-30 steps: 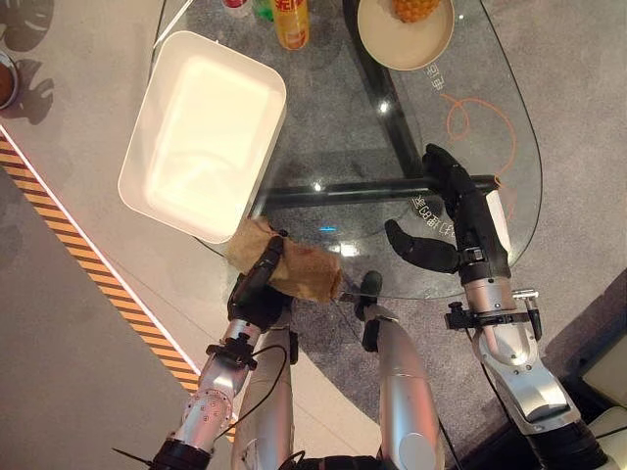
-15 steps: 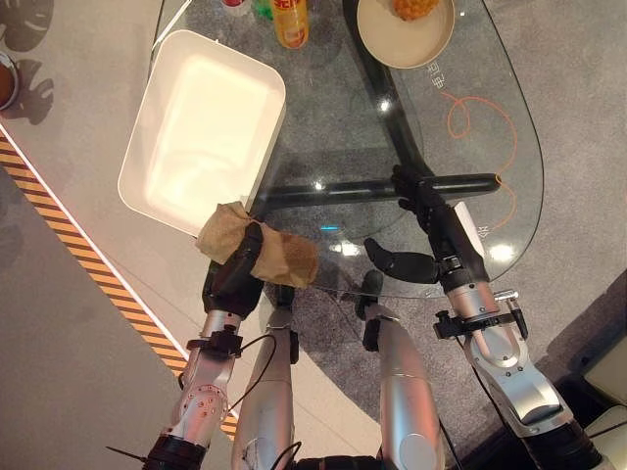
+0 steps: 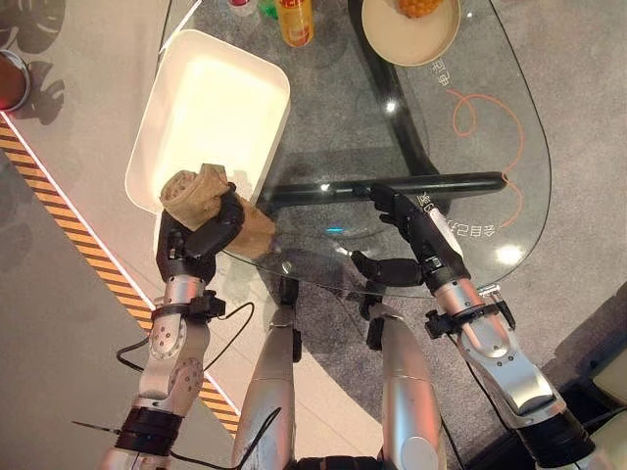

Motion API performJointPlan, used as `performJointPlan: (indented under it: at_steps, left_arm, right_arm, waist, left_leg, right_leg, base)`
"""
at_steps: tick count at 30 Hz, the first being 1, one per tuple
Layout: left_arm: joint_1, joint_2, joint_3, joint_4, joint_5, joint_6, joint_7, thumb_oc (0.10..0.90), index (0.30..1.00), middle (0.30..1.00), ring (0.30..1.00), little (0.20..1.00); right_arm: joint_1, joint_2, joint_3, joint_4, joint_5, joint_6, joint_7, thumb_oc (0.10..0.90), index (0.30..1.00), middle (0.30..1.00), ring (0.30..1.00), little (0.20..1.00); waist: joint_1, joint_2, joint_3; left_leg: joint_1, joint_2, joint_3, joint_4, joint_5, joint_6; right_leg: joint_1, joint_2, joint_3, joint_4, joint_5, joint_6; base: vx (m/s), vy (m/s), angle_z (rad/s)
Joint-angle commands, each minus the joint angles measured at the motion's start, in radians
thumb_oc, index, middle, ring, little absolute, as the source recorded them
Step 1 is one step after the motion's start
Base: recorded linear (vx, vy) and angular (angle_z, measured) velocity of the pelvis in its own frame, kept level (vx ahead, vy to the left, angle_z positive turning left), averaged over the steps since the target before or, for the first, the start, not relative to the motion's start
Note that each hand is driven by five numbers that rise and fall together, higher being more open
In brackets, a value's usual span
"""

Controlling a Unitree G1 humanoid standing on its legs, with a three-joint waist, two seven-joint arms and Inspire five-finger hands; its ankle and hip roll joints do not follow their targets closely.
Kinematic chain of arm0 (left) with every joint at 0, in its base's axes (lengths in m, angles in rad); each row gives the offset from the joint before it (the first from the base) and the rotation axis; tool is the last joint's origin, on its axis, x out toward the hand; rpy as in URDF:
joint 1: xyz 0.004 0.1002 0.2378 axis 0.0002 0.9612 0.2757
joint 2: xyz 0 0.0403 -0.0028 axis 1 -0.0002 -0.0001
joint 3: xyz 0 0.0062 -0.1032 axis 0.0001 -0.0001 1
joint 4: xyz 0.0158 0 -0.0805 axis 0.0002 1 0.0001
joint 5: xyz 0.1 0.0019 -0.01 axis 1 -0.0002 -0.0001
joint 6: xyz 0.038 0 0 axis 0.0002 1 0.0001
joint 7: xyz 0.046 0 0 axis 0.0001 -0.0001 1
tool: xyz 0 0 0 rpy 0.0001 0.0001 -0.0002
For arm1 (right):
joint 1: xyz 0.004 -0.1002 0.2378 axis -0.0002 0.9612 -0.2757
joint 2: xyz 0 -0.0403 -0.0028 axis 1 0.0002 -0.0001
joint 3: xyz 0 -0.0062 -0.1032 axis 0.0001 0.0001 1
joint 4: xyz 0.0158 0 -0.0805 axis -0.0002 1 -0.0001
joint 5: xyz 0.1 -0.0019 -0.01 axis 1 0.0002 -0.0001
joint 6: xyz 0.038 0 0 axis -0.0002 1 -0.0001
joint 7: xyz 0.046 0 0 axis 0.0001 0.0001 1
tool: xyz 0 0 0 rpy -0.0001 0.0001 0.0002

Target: Wipe the table with a cloth and put it in the basket.

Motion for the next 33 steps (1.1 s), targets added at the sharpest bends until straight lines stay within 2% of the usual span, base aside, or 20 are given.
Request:
performJointPlan:
  at_steps: [1, 6, 7, 9, 13, 17, 23, 28, 30, 33]
  left_arm:
    - [-0.045, 0.064, 0.109, -0.093, 0.156, -0.126, 0.127, 0.100, 0.300, 0.300, 0.300, 0.200]
    - [-0.097, 0.139, 0.132, 0.015, 0.305, -0.127, 0.298, 0.100, 0.300, 0.300, 0.300, 0.200]
    - [-0.117, 0.165, 0.135, 0.045, 0.352, -0.116, 0.361, 0.100, 0.300, 0.300, 0.300, 0.200]
    - [-0.135, 0.184, 0.136, 0.066, 0.386, -0.104, 0.410, 0.100, 0.300, 0.300, 0.300, 0.200]
    - [-0.191, 0.236, 0.122, 0.109, 0.515, -0.036, 0.535, 0.100, 0.300, 0.300, 0.300, 0.200]
    - [-0.238, 0.251, 0.109, 0.142, 0.548, 0.016, 0.632, 0.100, 0.300, 0.300, 0.300, 0.200]
    - [-0.279, 0.270, 0.093, 0.166, 0.638, 0.059, 0.722, 0.100, 0.300, 0.300, 0.300, 0.200]
    - [-0.314, 0.283, 0.081, 0.173, 0.676, 0.068, 0.751, 0.100, 0.300, 0.300, 0.300, 0.200]
    - [-0.341, 0.289, 0.070, 0.171, 0.692, 0.067, 0.770, 0.100, 0.300, 0.300, 0.300, 0.200]
    - [-0.365, 0.292, 0.055, 0.179, 0.695, 0.071, 0.769, 0.100, 0.300, 0.300, 0.300, 0.200]
  right_arm:
    - [-0.023, -0.036, 0.023, -0.080, 0.047, -0.020, 0.021, 0.800, 0.900, 0.900, 0.900, 0.900]
    - [-0.053, -0.059, 0.048, -0.062, 0.092, 0.013, 0.027, 0.800, 0.900, 0.900, 0.900, 0.900]
    - [-0.065, -0.069, 0.058, -0.057, 0.105, 0.023, 0.026, 0.800, 0.900, 0.900, 0.900, 0.900]
    - [-0.073, -0.074, 0.068, -0.054, 0.113, 0.032, 0.024, 0.800, 0.900, 0.900, 0.900, 0.900]
    - [-0.112, -0.086, 0.103, -0.053, 0.151, 0.076, 0.031, 0.800, 0.900, 0.900, 0.900, 0.900]
    - [-0.149, -0.089, 0.140, -0.050, 0.184, 0.129, 0.039, 0.800, 0.900, 0.900, 0.900, 0.900]
    - [-0.179, -0.093, 0.179, -0.035, 0.207, 0.166, 0.044, 0.800, 0.900, 0.900, 0.900, 0.900]
    - [-0.199, -0.096, 0.196, -0.023, 0.231, 0.183, 0.056, 0.800, 0.900, 0.900, 0.900, 0.900]
    - [-0.217, -0.101, 0.211, -0.029, 0.247, 0.216, 0.071, 0.800, 0.900, 0.900, 0.900, 0.900]
    - [-0.233, -0.102, 0.224, -0.025, 0.262, 0.229, 0.080, 0.800, 0.900, 0.900, 0.900, 0.900]
  waist:
    - [-0.016, 0.034, -0.027]
    - [-0.023, 0.036, -0.027]
    - [-0.026, 0.037, -0.027]
    - [-0.027, 0.037, -0.027]
    - [-0.029, 0.040, -0.027]
    - [-0.030, 0.040, -0.027]
    - [-0.034, 0.046, -0.027]
    - [-0.036, 0.050, -0.027]
    - [-0.037, 0.050, -0.027]
    - [-0.038, 0.051, -0.027]
  left_leg:
    - [-0.058, -0.059, 0.120, 0.107, -0.059, 0.073]
    - [-0.083, -0.053, 0.134, 0.120, -0.061, 0.073]
    - [-0.095, -0.051, 0.140, 0.126, -0.062, 0.072]
    - [-0.106, -0.051, 0.143, 0.130, -0.063, 0.073]
    - [-0.137, -0.050, 0.151, 0.144, -0.068, 0.074]
    - [-0.170, -0.050, 0.153, 0.156, -0.071, 0.074]
    - [-0.209, -0.053, 0.157, 0.169, -0.078, 0.075]
    - [-0.228, -0.058, 0.157, 0.173, -0.079, 0.076]
    - [-0.242, -0.062, 0.156, 0.172, -0.077, 0.077]
    - [-0.253, -0.064, 0.154, 0.172, -0.075, 0.077]
  right_leg:
    - [0.031, 0.107, 0.020, -0.106, 0.064, -0.011]
    - [0.007, 0.106, 0.030, -0.101, 0.065, -0.012]
    - [-0.005, 0.105, 0.034, -0.098, 0.066, -0.013]
    - [-0.016, 0.104, 0.037, -0.098, 0.068, -0.012]
    - [-0.051, 0.102, 0.043, -0.094, 0.074, -0.011]
    - [-0.087, 0.096, 0.046, -0.092, 0.080, -0.010]
    - [-0.135, 0.097, 0.061, -0.086, 0.088, -0.006]
    - [-0.158, 0.100, 0.071, -0.084, 0.093, -0.004]
    - [-0.175, 0.102, 0.075, -0.087, 0.099, -0.002]
    - [-0.188, 0.102, 0.077, -0.088, 0.103, -0.001]
  base:
    - [0.03, 0.081, -0.01]
    - [0.03, 0.106, -0.02]
    - [0.03, 0.107, -0.03]
    - [0.03, 0.091, -0.01]
    - [0.03, 0.077, -0.01]
    - [0.03, 0.077, -0.03]
    - [0.03, 0.068, -0.03]
    - [0.03, 0.054, -0.01]
    - [0.03, 0.066, -0.02]
    - [0.02, 0.052, -0.07]
